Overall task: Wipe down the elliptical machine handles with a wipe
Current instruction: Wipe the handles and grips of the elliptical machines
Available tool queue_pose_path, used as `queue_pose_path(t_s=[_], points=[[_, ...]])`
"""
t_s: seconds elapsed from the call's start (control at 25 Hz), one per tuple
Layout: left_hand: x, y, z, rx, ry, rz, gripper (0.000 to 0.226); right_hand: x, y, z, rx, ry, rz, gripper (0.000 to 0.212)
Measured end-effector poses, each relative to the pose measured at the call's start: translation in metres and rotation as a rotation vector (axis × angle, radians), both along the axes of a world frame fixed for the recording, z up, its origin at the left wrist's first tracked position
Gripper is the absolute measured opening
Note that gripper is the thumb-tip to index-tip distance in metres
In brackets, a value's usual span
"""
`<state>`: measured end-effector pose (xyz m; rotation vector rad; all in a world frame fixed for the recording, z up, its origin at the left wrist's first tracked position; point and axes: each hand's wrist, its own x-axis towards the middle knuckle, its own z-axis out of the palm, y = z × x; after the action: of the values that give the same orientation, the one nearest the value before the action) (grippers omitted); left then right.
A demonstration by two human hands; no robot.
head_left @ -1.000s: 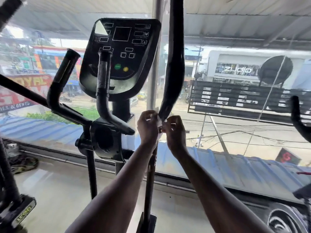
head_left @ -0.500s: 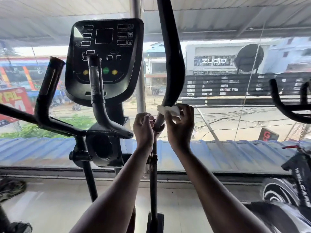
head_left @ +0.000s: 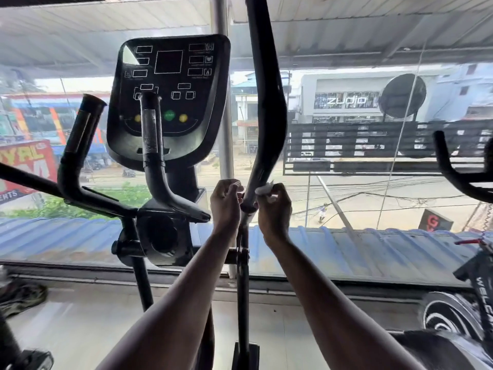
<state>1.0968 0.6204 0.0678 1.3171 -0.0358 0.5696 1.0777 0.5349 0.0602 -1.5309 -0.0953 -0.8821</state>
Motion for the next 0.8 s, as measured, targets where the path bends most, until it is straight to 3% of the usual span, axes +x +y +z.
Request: queue_pose_path(t_s=[0.12, 0.28, 0.44, 0.64, 0.8], points=[[0.002, -0.003, -0.002, -0.008, 0.013, -0.005, 0.015, 0.006, 0.0, -0.004, 0.061, 0.158, 0.071, 0.012], [0.003, -0.002, -0.005, -0.009, 0.009, 0.014, 0.012, 0.0, -0.001, -0.007, 0.035, 0.018, 0.031, 0.021], [0.005, -0.004, -0.006, 0.006, 0.019, 0.04, 0.011, 0.014, 0.006, -0.022, 0.078, 0.21, 0.15, 0.014], [0.007, -0.002, -0.005, -0.023, 0.01, 0.03, 0.011, 0.015, 0.013, -0.023, 0.073, -0.017, 0.033, 0.021], [0.011, -0.004, -0.009, -0.02, 0.016, 0.06, 0.02, 0.035, 0.011, -0.031, 0.129, 0.296, 0.128, 0.022]])
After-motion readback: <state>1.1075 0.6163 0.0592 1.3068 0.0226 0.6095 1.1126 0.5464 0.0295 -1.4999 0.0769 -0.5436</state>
